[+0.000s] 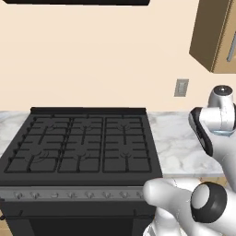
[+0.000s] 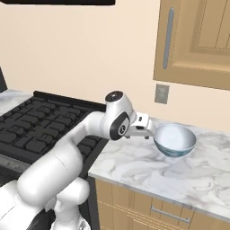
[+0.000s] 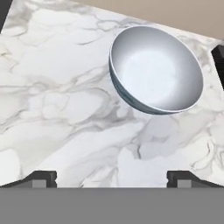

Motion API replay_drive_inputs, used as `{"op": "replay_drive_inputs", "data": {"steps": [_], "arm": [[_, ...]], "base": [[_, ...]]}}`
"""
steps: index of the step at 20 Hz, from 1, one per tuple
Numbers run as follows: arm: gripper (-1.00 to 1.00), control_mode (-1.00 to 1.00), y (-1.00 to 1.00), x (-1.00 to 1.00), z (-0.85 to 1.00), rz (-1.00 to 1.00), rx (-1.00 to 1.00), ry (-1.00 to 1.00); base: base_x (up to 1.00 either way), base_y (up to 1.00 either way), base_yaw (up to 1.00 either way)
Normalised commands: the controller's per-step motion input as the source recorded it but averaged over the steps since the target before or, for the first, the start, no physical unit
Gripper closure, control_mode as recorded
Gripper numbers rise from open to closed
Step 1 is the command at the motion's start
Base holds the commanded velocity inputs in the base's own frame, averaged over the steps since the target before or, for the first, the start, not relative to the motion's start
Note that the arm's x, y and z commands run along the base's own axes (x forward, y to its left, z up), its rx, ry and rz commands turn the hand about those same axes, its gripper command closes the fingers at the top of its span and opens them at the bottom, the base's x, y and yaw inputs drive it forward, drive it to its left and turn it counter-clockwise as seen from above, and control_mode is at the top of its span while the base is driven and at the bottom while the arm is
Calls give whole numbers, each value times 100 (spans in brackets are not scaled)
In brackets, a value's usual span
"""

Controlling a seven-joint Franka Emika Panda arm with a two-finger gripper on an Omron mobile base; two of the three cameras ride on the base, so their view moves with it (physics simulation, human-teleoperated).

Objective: Pick the cup and bowl from the counter and place them on the counter next to the sink.

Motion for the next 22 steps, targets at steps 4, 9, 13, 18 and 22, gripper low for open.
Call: {"op": "replay_drive_inputs", "data": {"steps": [4, 9, 13, 18, 22], "arm": [[-100, -100, -28, 14, 6, 0, 0, 0], [-100, -100, -15, 4, -1, 0, 0, 0], [-100, -100, -1, 1, -25, 0, 0, 0], [-100, -100, 0, 15, -28, 0, 0, -1], [-100, -100, -3, 43, -5, 0, 0, 0]], "base": [[0, 0, 0], [0, 0, 0], [0, 0, 0], [0, 0, 0], [0, 0, 0]]}}
